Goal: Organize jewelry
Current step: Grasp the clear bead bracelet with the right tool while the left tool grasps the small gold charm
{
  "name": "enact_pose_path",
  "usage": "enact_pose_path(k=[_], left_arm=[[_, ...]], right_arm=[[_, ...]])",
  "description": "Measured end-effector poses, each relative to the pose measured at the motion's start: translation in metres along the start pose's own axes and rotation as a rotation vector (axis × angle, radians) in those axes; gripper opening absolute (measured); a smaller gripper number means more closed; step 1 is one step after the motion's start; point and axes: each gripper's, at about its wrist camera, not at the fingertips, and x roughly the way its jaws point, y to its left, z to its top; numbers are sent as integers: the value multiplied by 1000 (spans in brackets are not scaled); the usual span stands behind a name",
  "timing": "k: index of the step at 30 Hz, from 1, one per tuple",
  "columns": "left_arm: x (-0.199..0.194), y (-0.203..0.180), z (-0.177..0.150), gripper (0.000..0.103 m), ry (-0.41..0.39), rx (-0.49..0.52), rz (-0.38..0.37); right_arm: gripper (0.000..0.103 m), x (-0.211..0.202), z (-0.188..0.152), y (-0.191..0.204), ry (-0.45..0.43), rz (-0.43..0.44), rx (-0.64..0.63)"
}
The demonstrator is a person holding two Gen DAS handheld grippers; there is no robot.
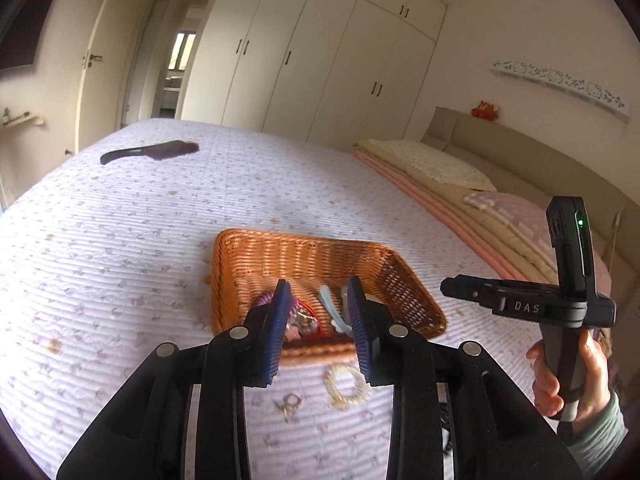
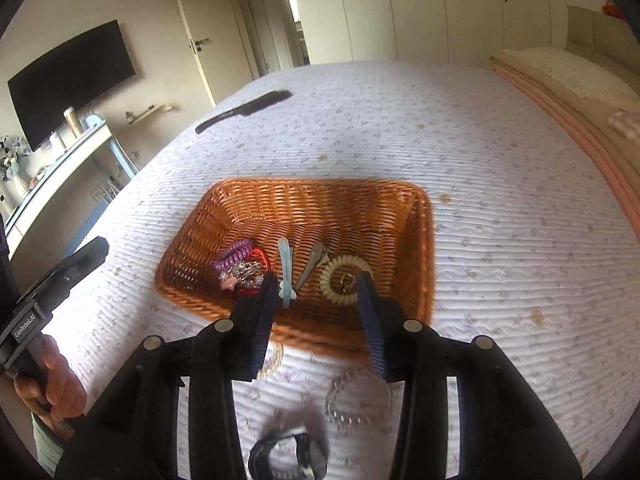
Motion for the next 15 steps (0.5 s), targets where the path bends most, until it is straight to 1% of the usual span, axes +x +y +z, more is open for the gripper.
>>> enact_pose_path(k=[3,5,8,11,13,15], left_arm=[[-17,-2,-10,30,4,4,2],[-26,-2,-20,32,15,5,5],[-32,5,-36,33,46,-14,-13],[-31,11,-57,33,86,-28,-6],[-27,15,-69,34,115,-32,-4],[-21,17,-80,40,153,-31,-1]], right_arm=[[38,-20,-16,-4,-24,-1,9],[38,-26,-27,-7,-31,-9,12],[38,-32,-56,-19,-50,-26,32],[38,-24,-79,-34,-35,-14,75],[38,-16,-90,-41,-16,-22,93],[38,-4,-99,-47,9,-30,107]])
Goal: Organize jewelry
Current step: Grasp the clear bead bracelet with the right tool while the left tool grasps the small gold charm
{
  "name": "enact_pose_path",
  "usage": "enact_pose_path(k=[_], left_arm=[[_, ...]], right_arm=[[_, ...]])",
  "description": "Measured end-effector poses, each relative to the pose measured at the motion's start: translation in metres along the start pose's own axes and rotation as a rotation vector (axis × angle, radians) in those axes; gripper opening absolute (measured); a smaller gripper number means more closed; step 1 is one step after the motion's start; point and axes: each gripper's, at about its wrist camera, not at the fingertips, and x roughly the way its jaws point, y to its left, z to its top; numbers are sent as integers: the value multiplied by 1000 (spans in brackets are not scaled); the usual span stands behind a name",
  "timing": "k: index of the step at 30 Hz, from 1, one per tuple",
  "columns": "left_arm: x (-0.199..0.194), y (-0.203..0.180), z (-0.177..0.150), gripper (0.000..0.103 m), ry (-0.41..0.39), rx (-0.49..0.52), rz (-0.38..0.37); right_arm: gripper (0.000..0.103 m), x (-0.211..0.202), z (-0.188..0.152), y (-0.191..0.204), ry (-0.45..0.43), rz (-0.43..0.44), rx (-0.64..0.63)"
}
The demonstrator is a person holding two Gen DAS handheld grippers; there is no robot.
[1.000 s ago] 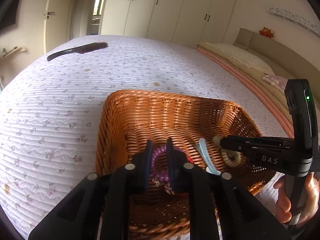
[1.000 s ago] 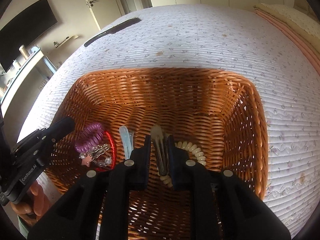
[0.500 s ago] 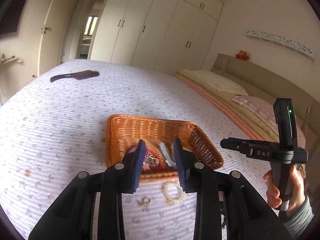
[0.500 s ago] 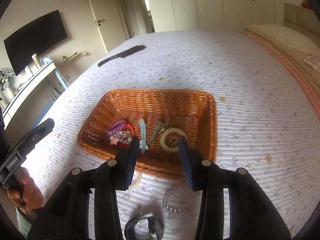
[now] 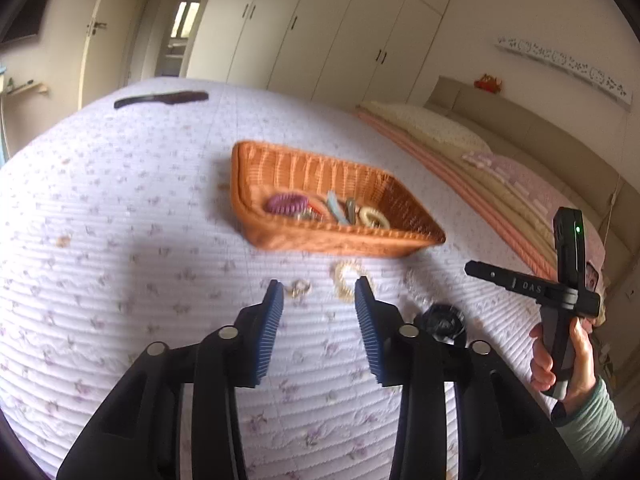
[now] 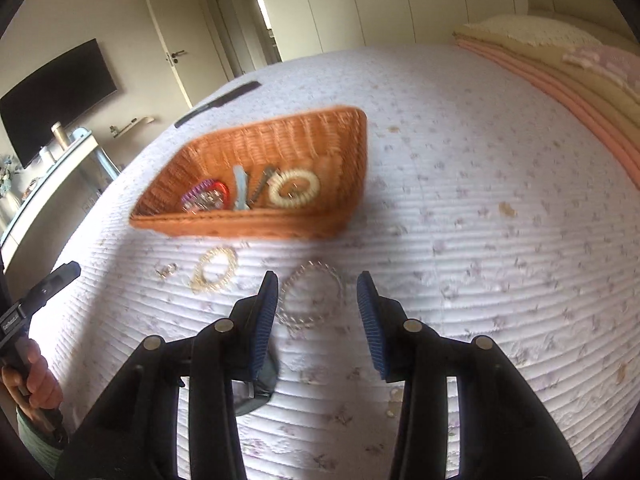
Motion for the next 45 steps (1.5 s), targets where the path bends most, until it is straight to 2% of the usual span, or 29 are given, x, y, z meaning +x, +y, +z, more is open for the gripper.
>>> enact_pose_path(k=[7,12,14,17,24,30,32,34,36,38,45], left_arm=[[43,5,-5,40,129,46,45],[74,7,1,40,186,88,69],[86,6,3,40,204,101,88],[99,5,7,38,217,119,115],[112,3,9,38,237,131,105],[115,-5,6,39,235,174,120],[116,-7,6,39,236,183,125],[117,-8,6,33,236,187,129],[117,-9,6,17,234,187,133],[116,-9,5,9,231,186,132],[110,-10,2,9,198,195,126]], right_arm=[[38,44,-7,-9,90,-32,21],[38,54,-4,-7,98,-23,9],[34,57,-3,-4,98,-26,-8],[34,62,-4,-3,99,-28,-30],[34,67,-3,5,93,-70,-75],[18,68,-4,5,87,-97,-74],[17,68,-4,3,86,-95,-68],[12,68,-4,0,85,-92,-59],[7,67,-5,-2,84,-82,-49],[7,66,-5,-3,79,-75,-44],[6,58,-7,-3,46,-69,-38]])
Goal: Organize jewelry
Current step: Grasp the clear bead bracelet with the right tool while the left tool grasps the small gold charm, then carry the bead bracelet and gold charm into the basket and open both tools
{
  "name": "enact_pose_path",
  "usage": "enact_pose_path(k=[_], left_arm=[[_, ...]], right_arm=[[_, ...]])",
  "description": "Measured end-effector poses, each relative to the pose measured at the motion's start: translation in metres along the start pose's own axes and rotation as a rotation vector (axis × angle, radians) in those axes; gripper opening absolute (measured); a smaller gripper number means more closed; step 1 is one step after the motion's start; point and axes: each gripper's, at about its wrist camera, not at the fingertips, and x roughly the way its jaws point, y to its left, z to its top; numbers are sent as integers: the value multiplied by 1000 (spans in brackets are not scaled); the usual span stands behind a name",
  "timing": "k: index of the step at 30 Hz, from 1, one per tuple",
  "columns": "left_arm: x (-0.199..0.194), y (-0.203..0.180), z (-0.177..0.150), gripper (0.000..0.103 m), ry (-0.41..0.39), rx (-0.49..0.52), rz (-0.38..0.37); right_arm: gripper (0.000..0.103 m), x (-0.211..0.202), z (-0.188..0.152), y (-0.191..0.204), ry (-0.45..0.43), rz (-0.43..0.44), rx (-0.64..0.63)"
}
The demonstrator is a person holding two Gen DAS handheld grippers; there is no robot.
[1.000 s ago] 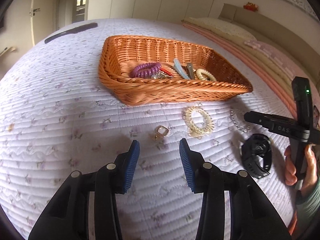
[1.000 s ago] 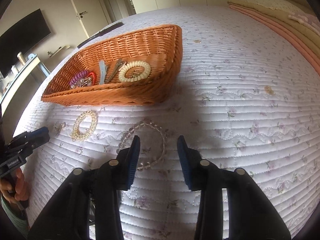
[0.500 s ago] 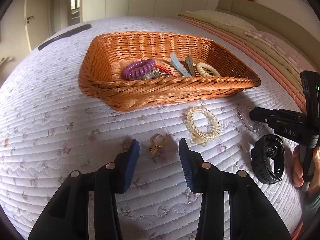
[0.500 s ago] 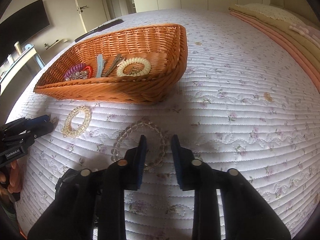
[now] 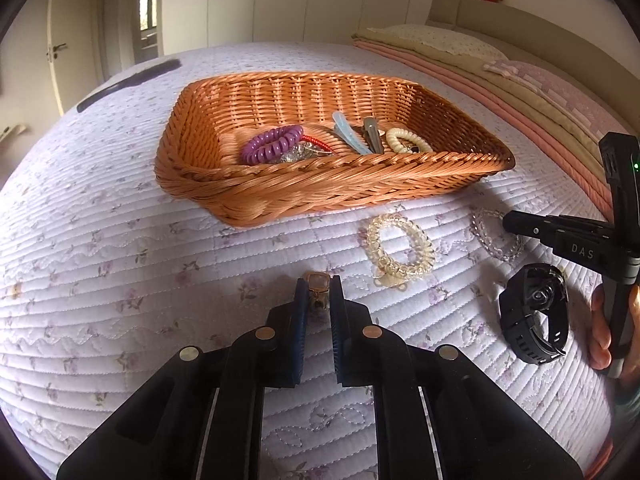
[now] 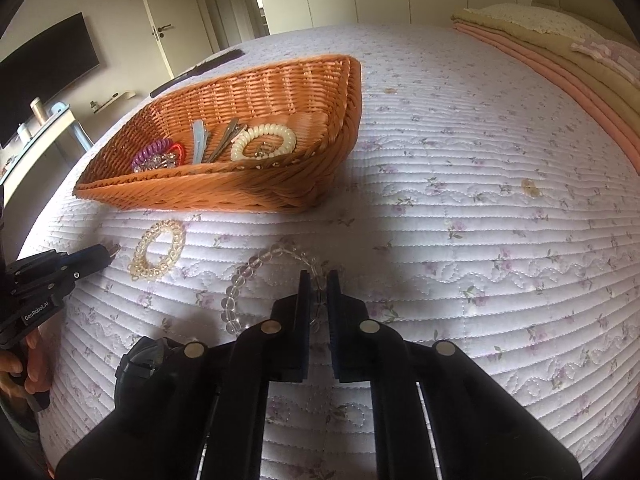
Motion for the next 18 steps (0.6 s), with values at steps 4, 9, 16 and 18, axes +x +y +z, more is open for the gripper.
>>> enact_pose_path(k=[4,9,16,18], left_arm=[[-12,4,-1,9,-58,-22,-32],[-21,9,-2,9,-100,-52,-52],[-31,6,0,9,-131,-51,-52],[-36,2,1,9,-147,-27,-38]], right_arm=[[6,-9,0,-1,-33,9,7],[6,-24,1,-6,-57,48,35],[6,-40,-3,-3,-60,103,61],[6,-46,-3,0,-66,108,54]])
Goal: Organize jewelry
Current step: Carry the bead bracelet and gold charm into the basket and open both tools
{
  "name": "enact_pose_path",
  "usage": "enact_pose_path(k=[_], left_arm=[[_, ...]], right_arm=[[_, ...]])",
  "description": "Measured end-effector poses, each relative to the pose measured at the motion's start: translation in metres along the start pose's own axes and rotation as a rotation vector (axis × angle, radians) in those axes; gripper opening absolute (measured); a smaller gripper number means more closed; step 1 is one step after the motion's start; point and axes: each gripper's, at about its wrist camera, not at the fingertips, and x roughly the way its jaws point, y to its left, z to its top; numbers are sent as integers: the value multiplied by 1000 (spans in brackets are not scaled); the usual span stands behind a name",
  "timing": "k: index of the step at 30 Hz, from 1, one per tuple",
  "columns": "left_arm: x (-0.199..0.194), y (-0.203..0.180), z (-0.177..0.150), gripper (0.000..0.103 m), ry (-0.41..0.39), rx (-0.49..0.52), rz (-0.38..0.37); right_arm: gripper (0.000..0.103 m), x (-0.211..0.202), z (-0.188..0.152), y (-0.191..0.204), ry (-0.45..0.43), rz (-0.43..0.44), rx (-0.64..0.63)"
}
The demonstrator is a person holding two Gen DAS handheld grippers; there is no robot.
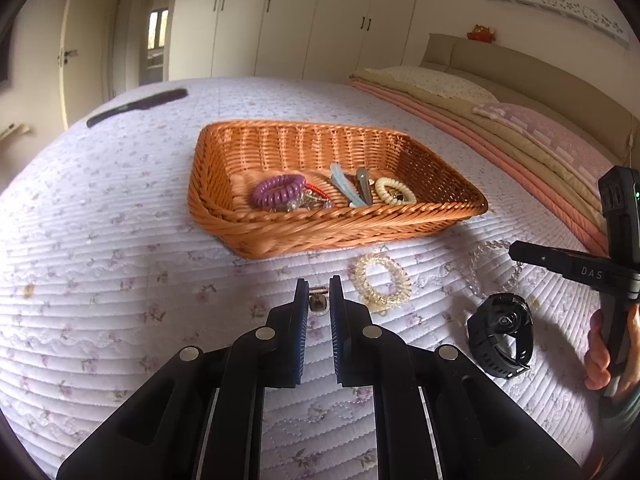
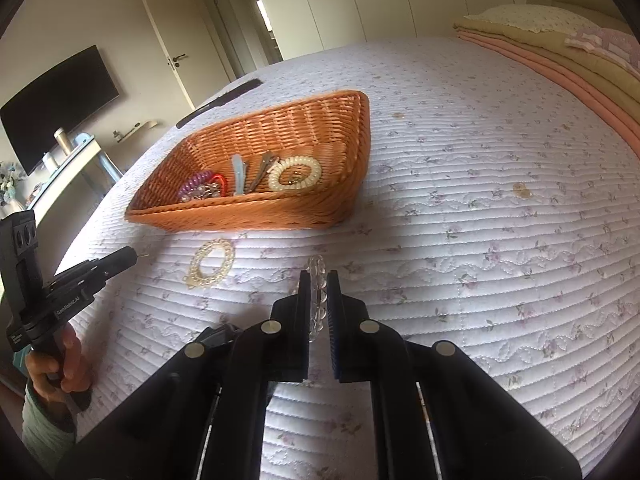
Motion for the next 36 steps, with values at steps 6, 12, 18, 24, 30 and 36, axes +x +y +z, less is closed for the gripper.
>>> enact_pose_path(k=[6,12,18,24,30,36], left_arm=[[-15,-9,8,9,-38,29,-6],[-31,-18,34,9,-104,57,-24],[-23,-24,79,9,-147,72,-47],[15,-22,113,9,-140,36,-75],[61,-11,110,9,-79,-28,-91],[89,1,96,9,-17,-47,-60]], right_arm=[[6,-23,9,15,-32,8,-29],[6,-53,36,34,-108,20,-60],[6,-57,84,60,-186,23,-118],[6,-14,116,73,-158,30,-141],[6,41,121,62,-85,66,-106],[7,82,114,45,-10,25,-75]])
